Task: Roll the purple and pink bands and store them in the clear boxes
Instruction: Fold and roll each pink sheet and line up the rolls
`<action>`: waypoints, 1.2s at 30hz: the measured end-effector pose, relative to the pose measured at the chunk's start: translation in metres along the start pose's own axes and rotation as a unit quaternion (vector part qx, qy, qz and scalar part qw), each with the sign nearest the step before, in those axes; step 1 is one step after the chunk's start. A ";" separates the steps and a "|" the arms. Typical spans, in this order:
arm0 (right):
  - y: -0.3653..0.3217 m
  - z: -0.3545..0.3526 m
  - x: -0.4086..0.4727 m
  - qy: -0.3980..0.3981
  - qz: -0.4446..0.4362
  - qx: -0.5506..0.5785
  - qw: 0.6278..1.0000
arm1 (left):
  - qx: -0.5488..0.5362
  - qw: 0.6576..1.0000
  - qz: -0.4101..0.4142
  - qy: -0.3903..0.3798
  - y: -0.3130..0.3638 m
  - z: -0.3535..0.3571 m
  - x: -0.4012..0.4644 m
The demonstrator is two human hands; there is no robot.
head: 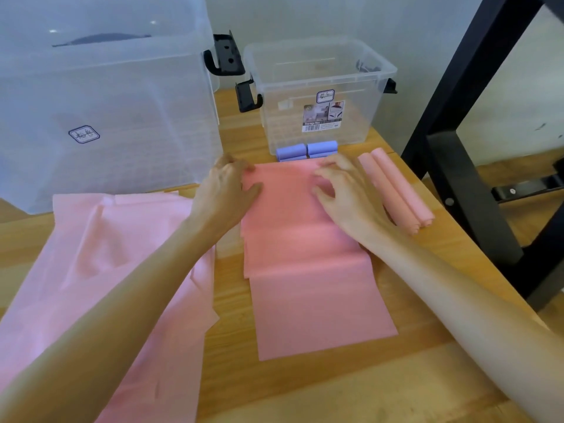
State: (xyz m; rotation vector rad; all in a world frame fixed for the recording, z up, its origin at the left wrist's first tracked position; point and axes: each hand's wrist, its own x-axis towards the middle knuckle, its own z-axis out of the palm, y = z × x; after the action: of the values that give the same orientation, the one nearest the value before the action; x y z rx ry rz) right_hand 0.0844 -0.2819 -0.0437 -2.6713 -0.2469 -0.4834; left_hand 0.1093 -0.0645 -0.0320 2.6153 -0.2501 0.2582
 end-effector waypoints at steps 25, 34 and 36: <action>-0.029 -0.069 -0.148 -0.032 -0.035 0.190 0.981 | -0.103 0.983 0.135 -0.074 0.045 -0.044 -0.160; -0.014 -0.073 -0.195 -0.089 0.001 0.220 0.971 | -0.131 0.980 0.118 -0.096 0.037 -0.028 -0.207; -0.014 -0.071 -0.193 -0.079 0.002 0.216 0.973 | -0.138 0.980 0.121 -0.079 0.039 -0.025 -0.206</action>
State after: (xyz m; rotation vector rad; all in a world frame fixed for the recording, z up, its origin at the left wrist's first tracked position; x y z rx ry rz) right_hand -0.1182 -0.3188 -0.0496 -2.2808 -0.3479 -0.1865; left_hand -0.1020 -0.0589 -0.0392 2.3298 -0.6173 0.0898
